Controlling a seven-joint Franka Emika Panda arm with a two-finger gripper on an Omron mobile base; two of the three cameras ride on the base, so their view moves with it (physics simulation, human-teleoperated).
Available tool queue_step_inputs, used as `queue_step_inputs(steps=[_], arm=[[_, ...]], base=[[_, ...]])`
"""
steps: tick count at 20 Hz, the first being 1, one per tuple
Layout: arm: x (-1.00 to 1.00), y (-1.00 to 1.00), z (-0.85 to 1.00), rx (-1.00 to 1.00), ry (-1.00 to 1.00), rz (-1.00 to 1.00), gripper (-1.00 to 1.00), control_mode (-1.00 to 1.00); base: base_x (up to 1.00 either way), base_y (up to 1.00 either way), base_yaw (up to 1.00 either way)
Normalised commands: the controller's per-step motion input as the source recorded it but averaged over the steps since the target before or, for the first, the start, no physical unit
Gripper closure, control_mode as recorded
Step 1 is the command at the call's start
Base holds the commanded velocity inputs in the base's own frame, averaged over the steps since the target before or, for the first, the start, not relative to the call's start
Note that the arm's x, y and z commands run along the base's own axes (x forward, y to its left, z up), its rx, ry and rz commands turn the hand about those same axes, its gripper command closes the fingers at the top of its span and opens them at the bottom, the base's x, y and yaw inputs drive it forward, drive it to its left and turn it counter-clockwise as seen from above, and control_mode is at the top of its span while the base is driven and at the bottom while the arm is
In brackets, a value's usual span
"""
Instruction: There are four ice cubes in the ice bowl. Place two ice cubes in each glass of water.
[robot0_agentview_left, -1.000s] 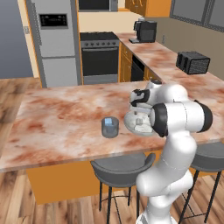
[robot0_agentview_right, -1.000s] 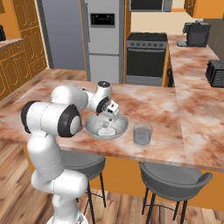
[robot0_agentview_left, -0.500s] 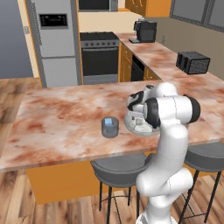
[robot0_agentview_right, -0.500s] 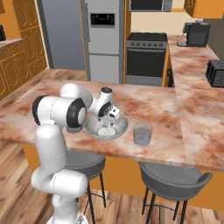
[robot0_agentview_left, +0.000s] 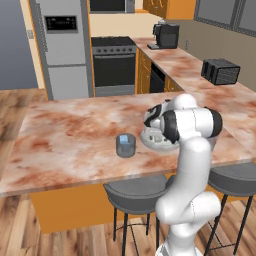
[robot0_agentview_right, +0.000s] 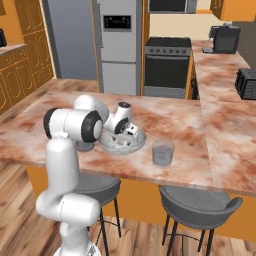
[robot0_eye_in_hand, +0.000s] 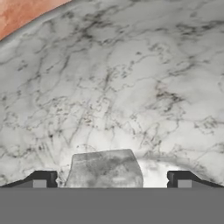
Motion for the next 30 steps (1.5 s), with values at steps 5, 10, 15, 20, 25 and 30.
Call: queue_step_inputs(steps=[5,10,15,20,25,30], arm=[[0.07,0.0,-0.07,0.0,0.0,0.01,1.0,-1.0],[-0.3,0.01,0.1,0.0,-0.04,0.0,1.0,-1.0],[-0.7,-0.05,0.96,0.0,-0.29,0.0,1.0,-1.0],[-1.0,-0.8,1.0,-0.03,-0.16,-0.08,1.0,-1.0],[-0.56,-1.0,1.0,-0.04,0.01,-0.12,1.0,-1.0],[-0.25,-1.0,0.31,-0.04,0.23,-0.13,1.0,-1.0]], base=[[0.0,0.0,0.0],[0.0,0.0,0.0],[0.0,0.0,0.0],[0.0,0.0,0.0],[0.0,0.0,0.0],[0.0,0.0,0.0]])
